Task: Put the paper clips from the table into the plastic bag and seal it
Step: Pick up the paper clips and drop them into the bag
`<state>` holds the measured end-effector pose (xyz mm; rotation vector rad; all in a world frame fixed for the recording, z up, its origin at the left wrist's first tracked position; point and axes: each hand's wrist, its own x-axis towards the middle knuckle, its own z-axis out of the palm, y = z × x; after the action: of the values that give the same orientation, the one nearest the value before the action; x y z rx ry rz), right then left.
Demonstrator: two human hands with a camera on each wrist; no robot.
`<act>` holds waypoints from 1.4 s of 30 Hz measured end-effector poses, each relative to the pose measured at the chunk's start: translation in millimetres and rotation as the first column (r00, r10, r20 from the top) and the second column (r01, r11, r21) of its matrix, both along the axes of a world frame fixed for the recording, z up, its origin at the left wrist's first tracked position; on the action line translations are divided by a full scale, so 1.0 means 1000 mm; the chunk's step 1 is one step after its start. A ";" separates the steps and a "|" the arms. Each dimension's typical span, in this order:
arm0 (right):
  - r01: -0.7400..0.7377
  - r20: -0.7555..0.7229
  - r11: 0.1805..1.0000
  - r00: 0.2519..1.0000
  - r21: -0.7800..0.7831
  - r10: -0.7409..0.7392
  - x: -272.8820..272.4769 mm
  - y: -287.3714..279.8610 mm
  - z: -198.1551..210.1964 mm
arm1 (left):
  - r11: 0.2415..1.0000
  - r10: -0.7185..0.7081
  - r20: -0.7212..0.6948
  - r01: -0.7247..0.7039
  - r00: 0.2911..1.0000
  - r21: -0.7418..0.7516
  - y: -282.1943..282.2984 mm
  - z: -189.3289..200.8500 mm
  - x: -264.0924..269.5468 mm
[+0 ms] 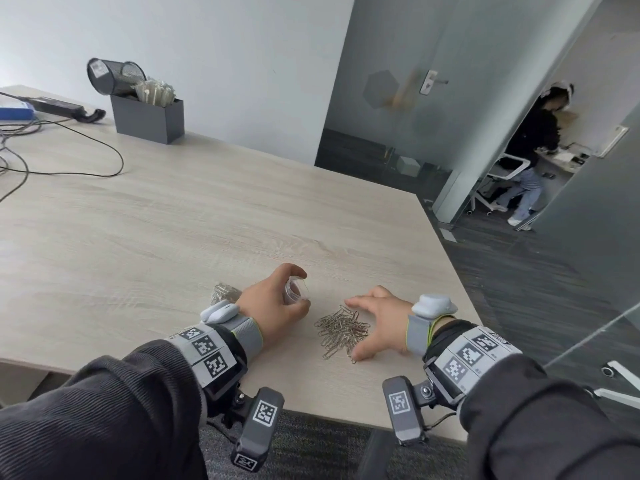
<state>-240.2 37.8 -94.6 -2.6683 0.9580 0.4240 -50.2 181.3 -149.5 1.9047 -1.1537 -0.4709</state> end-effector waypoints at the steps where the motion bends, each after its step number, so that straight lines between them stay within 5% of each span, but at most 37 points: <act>1: -0.005 0.015 1.000 1.000 0.006 0.005 0.002 0.000 0.000 | 1.000 -0.004 -0.002 0.004 1.000 0.004 -0.001 0.000 -0.002; 12: -0.076 0.181 0.997 0.981 0.027 0.070 0.012 0.001 -0.009 | 0.999 -0.028 0.041 0.027 0.999 0.029 -0.004 0.002 -0.011; 28: 0.095 0.271 0.991 0.955 0.096 -0.118 0.006 0.001 -0.006 | 0.998 -0.058 0.135 0.053 0.989 0.043 -0.002 0.005 -0.012; 35: 0.152 0.370 0.969 0.904 0.193 -0.215 0.012 0.004 0.003 | 0.998 -0.049 0.138 0.044 0.989 0.036 -0.002 0.006 -0.014; 42: 0.052 0.597 0.945 0.764 0.322 -0.245 0.045 0.027 0.018 | 0.995 -0.087 0.145 0.078 0.986 0.065 -0.001 0.010 -0.014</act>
<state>-194.9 65.1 -76.1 -2.1885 0.8004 -0.3442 -64.1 179.8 -139.8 1.9750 -1.3329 -0.4179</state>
